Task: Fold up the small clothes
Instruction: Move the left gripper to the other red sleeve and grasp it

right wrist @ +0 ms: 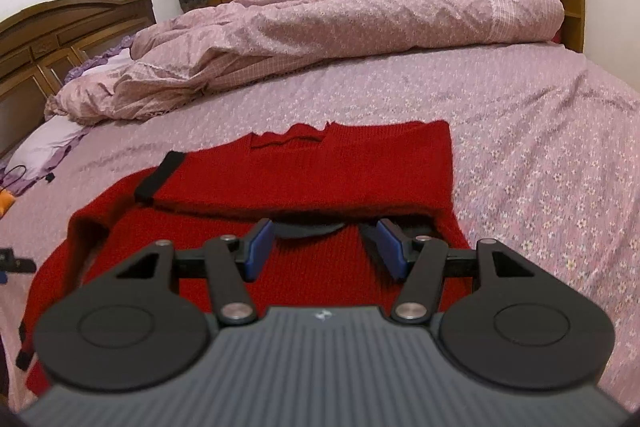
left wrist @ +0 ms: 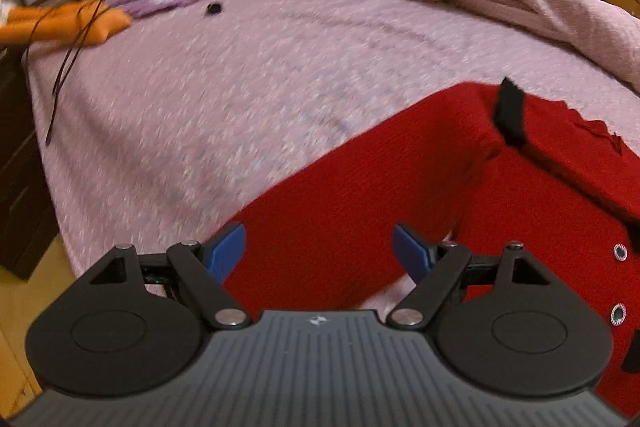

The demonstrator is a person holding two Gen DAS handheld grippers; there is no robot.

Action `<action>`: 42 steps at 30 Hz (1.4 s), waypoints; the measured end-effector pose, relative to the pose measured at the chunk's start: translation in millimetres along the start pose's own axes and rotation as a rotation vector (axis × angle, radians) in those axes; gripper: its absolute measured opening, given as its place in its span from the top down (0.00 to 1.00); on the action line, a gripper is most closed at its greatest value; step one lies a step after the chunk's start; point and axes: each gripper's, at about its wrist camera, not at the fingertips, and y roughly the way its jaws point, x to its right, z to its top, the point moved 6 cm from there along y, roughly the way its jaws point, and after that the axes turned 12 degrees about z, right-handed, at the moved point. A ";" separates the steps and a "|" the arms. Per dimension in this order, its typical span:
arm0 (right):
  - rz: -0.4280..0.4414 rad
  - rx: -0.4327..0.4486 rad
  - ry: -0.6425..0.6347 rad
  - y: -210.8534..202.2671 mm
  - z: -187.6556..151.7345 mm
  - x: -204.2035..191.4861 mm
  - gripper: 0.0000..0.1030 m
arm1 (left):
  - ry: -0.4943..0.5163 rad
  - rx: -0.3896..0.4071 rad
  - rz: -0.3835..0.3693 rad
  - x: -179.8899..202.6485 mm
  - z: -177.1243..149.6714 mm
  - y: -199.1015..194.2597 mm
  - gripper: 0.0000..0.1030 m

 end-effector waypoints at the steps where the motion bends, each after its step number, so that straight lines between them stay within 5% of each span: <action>1: 0.001 -0.004 0.002 0.4 -1.1 -0.1 0.42 | -0.005 -0.011 -0.005 -2.9 -4.6 0.8 0.18; 10: 0.019 -0.022 0.012 3.3 -7.2 -4.4 0.42 | 0.119 -0.023 -0.020 16.2 -33.4 16.0 0.13; 14: 0.015 -0.020 0.017 1.2 -7.0 -2.0 0.42 | 0.151 -0.039 0.050 21.5 -42.1 33.8 0.13; 23: 0.006 -0.024 0.040 0.2 -11.1 4.3 0.42 | 0.102 0.014 0.069 7.7 -38.5 50.5 0.13; 25: 0.010 -0.028 0.046 0.9 -12.3 4.9 0.42 | 0.097 0.040 0.070 6.7 -34.6 49.5 0.17; 30: 0.015 -0.050 0.056 4.5 -18.6 6.1 0.42 | 0.044 0.079 0.003 6.7 -23.8 40.2 0.63; 32: 0.016 -0.059 0.061 5.2 -21.7 7.1 0.42 | 0.039 0.117 0.014 7.5 -17.4 32.1 0.72; 42: 0.032 -0.060 0.052 2.1 -28.1 6.8 0.42 | -0.031 0.312 -0.034 5.8 50.7 -14.9 0.84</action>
